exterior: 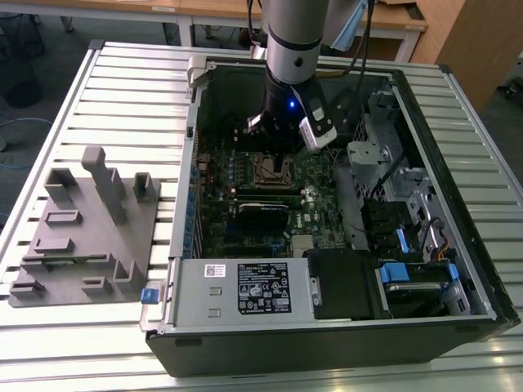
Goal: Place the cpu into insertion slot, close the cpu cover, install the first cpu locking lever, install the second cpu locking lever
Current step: 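Install the second cpu locking lever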
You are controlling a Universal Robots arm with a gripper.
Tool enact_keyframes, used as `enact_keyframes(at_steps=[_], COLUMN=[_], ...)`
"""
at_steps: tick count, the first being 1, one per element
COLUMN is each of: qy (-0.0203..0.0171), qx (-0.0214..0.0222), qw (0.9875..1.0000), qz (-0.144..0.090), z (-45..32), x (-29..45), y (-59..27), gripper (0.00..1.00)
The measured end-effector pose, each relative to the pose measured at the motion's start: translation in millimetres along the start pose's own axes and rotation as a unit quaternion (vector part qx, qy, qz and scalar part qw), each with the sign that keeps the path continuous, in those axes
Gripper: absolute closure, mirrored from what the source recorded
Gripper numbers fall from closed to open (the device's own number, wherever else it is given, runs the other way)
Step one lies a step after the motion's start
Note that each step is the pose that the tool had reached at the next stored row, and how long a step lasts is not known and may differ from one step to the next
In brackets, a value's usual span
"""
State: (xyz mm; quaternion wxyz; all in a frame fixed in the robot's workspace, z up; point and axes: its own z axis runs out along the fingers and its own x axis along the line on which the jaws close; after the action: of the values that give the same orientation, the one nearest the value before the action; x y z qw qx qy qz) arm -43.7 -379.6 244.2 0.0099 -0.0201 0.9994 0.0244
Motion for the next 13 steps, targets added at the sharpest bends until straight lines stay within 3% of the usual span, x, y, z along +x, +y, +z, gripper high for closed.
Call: enact_keyframes(at_steps=[13], qy=[0.0000], qx=[0.0010], qw=[1.0000], qz=[0.000], z=[5.0], x=[13.2], y=[0.2], gripper=[0.90])
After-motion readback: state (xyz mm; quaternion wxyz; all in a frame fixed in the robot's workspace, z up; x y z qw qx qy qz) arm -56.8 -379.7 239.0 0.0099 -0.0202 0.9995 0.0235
